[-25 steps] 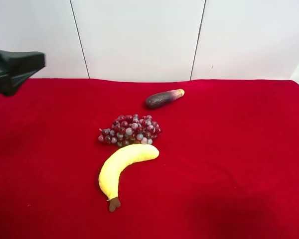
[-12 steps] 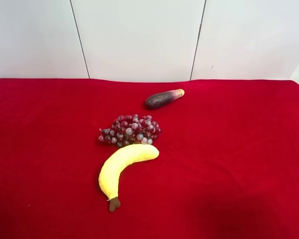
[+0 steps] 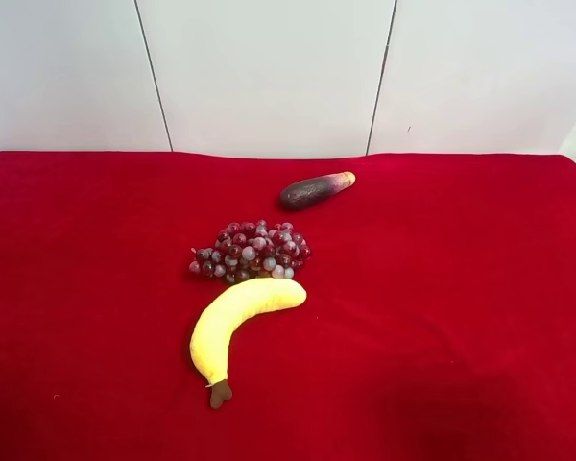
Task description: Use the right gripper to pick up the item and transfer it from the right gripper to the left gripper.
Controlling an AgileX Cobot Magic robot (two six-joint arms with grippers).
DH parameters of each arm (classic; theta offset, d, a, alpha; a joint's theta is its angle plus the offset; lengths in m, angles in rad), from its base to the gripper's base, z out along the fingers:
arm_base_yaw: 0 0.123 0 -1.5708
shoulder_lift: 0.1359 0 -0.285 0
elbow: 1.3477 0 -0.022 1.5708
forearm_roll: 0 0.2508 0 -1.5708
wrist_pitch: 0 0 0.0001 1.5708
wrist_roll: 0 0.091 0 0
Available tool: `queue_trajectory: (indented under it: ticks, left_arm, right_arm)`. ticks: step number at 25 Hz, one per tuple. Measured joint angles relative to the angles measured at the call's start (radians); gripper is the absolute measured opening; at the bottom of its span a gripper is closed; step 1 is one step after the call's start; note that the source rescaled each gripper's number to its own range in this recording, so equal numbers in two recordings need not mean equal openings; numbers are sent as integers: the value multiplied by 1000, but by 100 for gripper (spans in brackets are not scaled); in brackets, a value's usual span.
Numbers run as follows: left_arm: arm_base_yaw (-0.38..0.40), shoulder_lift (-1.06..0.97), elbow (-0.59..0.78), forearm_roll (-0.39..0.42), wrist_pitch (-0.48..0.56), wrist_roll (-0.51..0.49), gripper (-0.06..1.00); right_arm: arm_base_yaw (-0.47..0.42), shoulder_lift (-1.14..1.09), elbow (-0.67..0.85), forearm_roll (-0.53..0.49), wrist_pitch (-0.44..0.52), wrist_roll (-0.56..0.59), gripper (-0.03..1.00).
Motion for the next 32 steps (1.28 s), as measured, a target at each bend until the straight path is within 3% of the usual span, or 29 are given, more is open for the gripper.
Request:
queue_trajectory:
  ticks: [3,6,10,12,14,16,18,20,23,32]
  left_arm:
    - [0,0,0,57,3,-48,100]
    - [0,0,-1,223,10,-274,100]
    - [0,1,-53,697,66,-735,100]
    - [0,1,-116,987,173,-1045,100]
    - [0,1,-178,1212,276,-1291,100]
    - [0,0,-224,1341,369,-1487,100]
    - [0,-1,-250,1397,452,-1599,100]
    - [0,-12,-254,1415,544,-1638,100]
    - [0,-61,-254,1422,654,-1641,100]
    - [0,-278,-256,1440,802,-1626,100]
  right_arm:
    - [0,0,0,0,0,0,96]
    - [0,0,0,0,0,0,96]
    - [0,0,0,0,0,0,96]
    - [0,0,0,0,0,0,96]
    - [0,0,0,0,0,0,96]
    - [0,0,0,0,0,0,96]
    - [0,0,0,0,0,0,96]
    - [0,0,0,0,0,0,96]
    - [0,0,0,0,0,0,96]
    - [0,0,0,0,0,0,96]
